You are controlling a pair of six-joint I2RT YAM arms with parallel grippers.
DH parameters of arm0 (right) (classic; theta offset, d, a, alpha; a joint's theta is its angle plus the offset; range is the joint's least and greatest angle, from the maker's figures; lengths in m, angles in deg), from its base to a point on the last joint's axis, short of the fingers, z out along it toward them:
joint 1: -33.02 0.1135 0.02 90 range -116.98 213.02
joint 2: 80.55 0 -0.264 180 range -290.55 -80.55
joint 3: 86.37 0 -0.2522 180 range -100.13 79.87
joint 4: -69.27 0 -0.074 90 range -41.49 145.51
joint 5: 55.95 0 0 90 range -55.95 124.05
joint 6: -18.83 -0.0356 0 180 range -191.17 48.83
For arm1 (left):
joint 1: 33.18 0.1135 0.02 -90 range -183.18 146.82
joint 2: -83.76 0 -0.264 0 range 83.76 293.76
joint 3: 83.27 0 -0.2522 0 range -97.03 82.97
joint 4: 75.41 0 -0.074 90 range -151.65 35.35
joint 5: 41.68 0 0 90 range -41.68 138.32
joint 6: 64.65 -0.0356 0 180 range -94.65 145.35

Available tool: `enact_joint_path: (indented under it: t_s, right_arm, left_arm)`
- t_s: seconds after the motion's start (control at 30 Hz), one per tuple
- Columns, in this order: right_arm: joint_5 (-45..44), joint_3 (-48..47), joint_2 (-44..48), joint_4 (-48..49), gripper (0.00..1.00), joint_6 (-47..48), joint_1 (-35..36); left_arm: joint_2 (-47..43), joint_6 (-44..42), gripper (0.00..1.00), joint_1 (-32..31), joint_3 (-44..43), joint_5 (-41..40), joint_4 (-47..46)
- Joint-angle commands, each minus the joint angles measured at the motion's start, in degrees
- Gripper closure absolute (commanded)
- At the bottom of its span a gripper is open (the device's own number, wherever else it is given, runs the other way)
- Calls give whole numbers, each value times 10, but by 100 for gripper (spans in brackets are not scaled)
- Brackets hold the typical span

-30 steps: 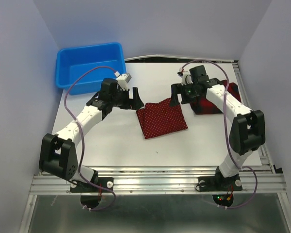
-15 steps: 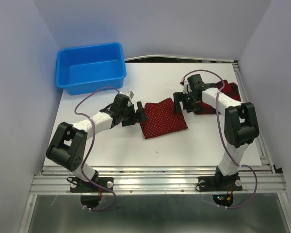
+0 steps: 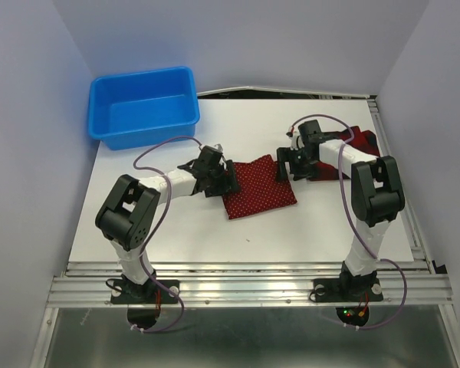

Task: Fold and stack the skirts
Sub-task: Neatly place the folded skirt to the corner

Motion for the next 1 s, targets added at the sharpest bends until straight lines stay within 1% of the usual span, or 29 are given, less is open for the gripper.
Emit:
enact_joint_path:
  t_s: [0.0, 0.07, 0.1, 0.13, 0.17, 0.2, 0.23, 0.33, 0.37, 0.4, 0.43, 0.47, 0.5, 0.53, 0.67, 0.8, 0.97]
  right_arm:
    - [20, 14, -16, 29, 21, -2, 1]
    - [22, 17, -15, 34, 27, -3, 1]
    - [27, 21, -13, 41, 35, -4, 1]
    - [29, 22, -12, 44, 41, -9, 1]
    - [34, 22, -9, 48, 50, -11, 1]
    - [38, 21, -8, 53, 55, -14, 1]
    - [41, 20, -6, 55, 58, -17, 1]
    - [59, 14, -2, 57, 68, -22, 1]
    - [63, 12, -1, 58, 71, -22, 1]
    - [67, 11, 2, 60, 79, -22, 1]
    - [70, 7, 4, 62, 84, -19, 1]
    - [71, 5, 5, 62, 89, -17, 1]
    - [72, 4, 5, 61, 92, -17, 1]
    - [69, 0, 11, 63, 99, -14, 1]
    - [52, -7, 26, 63, 99, -6, 1]
    - [4, -24, 44, 62, 99, 6, 1]
    - [-25, -37, 63, 61, 99, 20, 1]
  left_arm:
    - [24, 4, 29, -1, -27, -52, 38]
    - [29, 5, 36, -1, -36, -51, 44]
    - [31, 4, 40, -1, -39, -47, 45]
    - [31, 4, 42, -1, -44, -46, 46]
    - [30, 0, 48, -2, -52, -47, 51]
    - [27, -1, 50, -3, -56, -51, 54]
    - [25, -1, 52, -3, -57, -51, 57]
    - [16, -2, 65, -3, -54, -50, 59]
    - [14, -2, 70, -3, -54, -49, 59]
    - [12, -2, 74, -3, -51, -49, 57]
    - [9, -3, 89, -3, -51, -45, 55]
    - [7, -5, 95, -3, -51, -41, 52]
    - [6, -6, 99, -3, -54, -37, 50]
    - [6, -8, 100, -4, -62, -30, 48]
    - [3, -14, 100, -7, -79, -31, 49]
    - [0, -17, 100, -7, -101, -36, 44]
    - [3, -16, 100, -9, -137, -39, 37]
